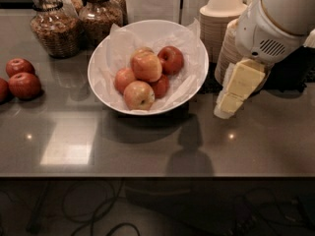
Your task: Pick apple from white bowl
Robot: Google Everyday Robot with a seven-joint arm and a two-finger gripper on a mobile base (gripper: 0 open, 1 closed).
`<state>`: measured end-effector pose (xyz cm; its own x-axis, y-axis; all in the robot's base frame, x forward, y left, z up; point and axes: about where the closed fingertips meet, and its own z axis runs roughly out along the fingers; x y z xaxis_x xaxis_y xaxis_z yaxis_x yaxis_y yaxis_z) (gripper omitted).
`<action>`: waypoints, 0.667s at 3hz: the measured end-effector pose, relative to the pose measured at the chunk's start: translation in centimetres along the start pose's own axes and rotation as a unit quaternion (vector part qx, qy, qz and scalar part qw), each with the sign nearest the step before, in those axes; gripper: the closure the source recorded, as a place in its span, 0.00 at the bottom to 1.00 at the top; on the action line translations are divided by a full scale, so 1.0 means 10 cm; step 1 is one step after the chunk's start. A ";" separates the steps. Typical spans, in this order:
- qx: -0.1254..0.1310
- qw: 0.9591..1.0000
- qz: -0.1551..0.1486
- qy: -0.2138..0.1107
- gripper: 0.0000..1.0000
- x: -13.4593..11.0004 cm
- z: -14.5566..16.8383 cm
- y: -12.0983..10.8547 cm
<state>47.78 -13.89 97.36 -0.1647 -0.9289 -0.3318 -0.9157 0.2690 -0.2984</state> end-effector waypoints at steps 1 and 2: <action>-0.001 0.998 0.012 -0.057 0.00 -0.26 0.10 -0.07; -0.005 0.994 0.018 -0.111 0.00 -0.46 0.17 -0.11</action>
Offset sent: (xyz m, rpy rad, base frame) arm 0.0346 0.0639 0.0051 0.3507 -0.0618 0.0645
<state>50.15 -9.49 97.67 -0.1125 -0.8391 -0.5322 -0.9144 0.2971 -0.2752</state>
